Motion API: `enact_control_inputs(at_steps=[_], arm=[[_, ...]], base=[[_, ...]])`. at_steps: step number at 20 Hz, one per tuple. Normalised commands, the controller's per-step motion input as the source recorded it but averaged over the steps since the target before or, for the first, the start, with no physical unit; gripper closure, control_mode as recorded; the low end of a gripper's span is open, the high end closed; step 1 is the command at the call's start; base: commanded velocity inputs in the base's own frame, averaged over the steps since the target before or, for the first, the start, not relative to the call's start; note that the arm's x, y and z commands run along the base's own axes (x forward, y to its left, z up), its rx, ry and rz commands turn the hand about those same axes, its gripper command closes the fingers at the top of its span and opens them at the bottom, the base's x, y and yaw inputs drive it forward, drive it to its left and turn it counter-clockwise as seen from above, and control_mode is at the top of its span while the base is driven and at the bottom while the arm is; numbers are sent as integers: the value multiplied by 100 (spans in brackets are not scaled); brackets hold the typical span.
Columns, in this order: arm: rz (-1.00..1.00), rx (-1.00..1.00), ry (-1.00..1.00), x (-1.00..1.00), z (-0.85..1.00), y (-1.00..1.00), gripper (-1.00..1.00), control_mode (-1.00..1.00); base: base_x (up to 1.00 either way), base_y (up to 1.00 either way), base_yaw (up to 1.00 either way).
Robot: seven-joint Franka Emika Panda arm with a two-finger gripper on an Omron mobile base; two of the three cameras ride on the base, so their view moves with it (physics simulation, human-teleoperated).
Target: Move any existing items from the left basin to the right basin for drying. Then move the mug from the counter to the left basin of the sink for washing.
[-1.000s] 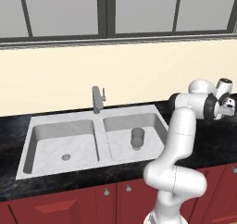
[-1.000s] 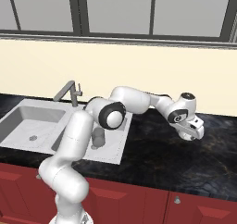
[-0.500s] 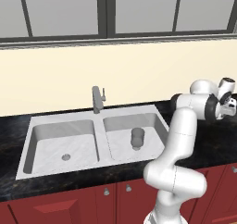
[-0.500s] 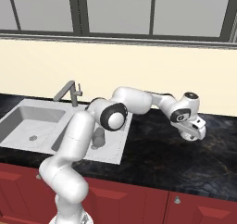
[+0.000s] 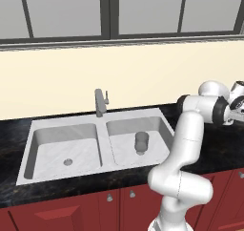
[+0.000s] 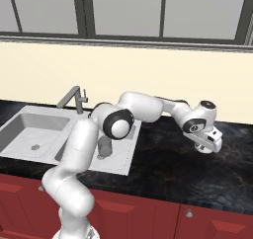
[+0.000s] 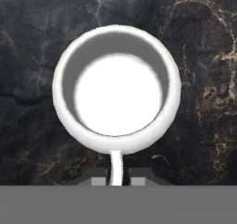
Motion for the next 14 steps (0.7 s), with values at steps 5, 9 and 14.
enact_control_inputs(at_steps=[5, 9, 14], arm=[[3, -1, -14, -59, 14, 33, 100, -100], [6, -4, -15, -58, 18, 40, 100, -100], [14, -9, -15, -55, 28, 52, 100, -100]], base=[[0, 0, 0], [0, 0, 0], [0, 0, 0]])
